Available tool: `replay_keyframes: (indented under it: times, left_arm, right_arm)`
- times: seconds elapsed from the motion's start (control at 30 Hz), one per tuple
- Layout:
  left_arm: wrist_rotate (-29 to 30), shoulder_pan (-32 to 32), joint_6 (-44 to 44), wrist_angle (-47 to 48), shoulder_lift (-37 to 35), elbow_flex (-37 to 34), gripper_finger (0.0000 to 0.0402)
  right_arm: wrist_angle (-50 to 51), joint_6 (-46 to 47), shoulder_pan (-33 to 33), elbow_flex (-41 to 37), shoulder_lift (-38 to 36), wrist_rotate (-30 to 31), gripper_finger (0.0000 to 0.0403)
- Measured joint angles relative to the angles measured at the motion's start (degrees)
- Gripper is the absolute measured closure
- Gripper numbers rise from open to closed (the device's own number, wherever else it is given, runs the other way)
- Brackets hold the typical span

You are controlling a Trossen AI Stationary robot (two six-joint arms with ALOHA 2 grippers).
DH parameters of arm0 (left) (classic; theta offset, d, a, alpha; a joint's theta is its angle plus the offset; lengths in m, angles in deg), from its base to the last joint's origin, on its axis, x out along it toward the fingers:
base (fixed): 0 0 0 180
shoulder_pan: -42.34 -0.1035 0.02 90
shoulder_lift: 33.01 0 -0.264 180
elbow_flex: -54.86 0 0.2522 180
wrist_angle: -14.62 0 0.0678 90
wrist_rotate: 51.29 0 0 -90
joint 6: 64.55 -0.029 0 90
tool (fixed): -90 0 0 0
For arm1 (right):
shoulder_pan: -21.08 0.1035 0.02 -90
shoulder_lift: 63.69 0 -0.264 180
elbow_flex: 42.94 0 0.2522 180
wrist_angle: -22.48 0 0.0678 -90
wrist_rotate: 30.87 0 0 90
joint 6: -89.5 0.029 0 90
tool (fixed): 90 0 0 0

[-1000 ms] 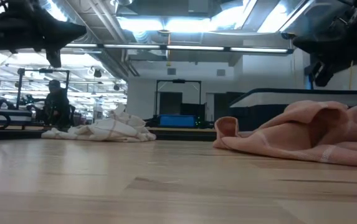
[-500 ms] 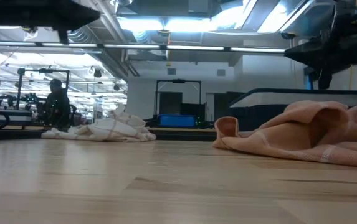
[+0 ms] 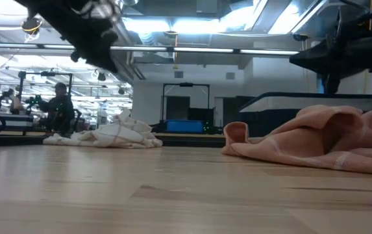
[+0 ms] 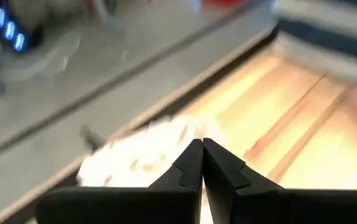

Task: Fold towel
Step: Fold the brown striped towel on the table

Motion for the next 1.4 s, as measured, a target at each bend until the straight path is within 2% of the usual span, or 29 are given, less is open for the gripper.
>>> replay_keyframes:
  times: [0.13, 0.37, 0.5, 0.67, 0.8, 0.9, 1.0, 1.07, 1.2, 1.3, 1.4]
  left_arm:
    - [-4.5, -4.6, 1.2, 5.8, 6.3, 2.0, 0.0374]
    - [-7.3, -12.2, 1.9, 14.5, 14.7, 5.7, 0.0270]
    - [-10.3, -17.5, 2.0, 14.5, 17.3, 6.9, 0.0228]
    - [-14.3, -23.6, 1.5, 12.0, 23.2, 6.9, 0.0214]
    - [-18.2, -24.7, 2.0, 12.3, 29.2, 4.2, 0.0218]
    - [-23.6, -22.3, 3.4, 10.9, 32.3, 2.2, 0.0226]
    - [-25.9, -17.5, 5.4, 9.6, 32.5, 0.9, 0.0235]
    - [-26.4, -12.6, 7.2, 8.7, 31.8, 0.2, 0.0241]
    - [-29.1, -2.3, 10.9, 4.3, 31.1, 0.1, 0.0248]
    - [-31.7, 4.7, 12.4, 1.4, 31.2, 0.3, 0.0249]
    - [-32.0, 9.1, 11.5, 6.3, 30.1, 3.0, 0.0249]
  right_arm:
    - [-2.5, 0.0, 0.0, 0.1, 1.5, 0.0, 0.0386]
    - [-2.1, -1.5, 0.0, 0.2, 4.8, -1.0, 0.0386]
    - [-1.9, -3.9, 0.0, 0.2, 6.9, -2.3, 0.0386]
    - [-2.0, -5.2, 0.0, 0.2, 9.5, -2.5, 0.0386]
    - [-2.1, -6.0, 0.0, 0.2, 10.9, -5.2, 0.0386]
    - [-1.9, -6.1, 0.0, 0.2, 10.9, -6.1, 0.0386]
    - [-2.0, -6.1, 0.0, 0.2, 10.9, -6.1, 0.0386]
    - [-2.4, -6.0, 0.0, 0.2, 10.9, -7.2, 0.0386]
    - [-4.1, -7.4, 0.1, 1.0, 11.5, -13.9, 0.0386]
    - [-4.0, -7.9, 0.1, 3.2, 13.0, -15.9, 0.0386]
    - [-4.1, -11.1, 0.1, 6.0, 15.1, -17.1, 0.0386]
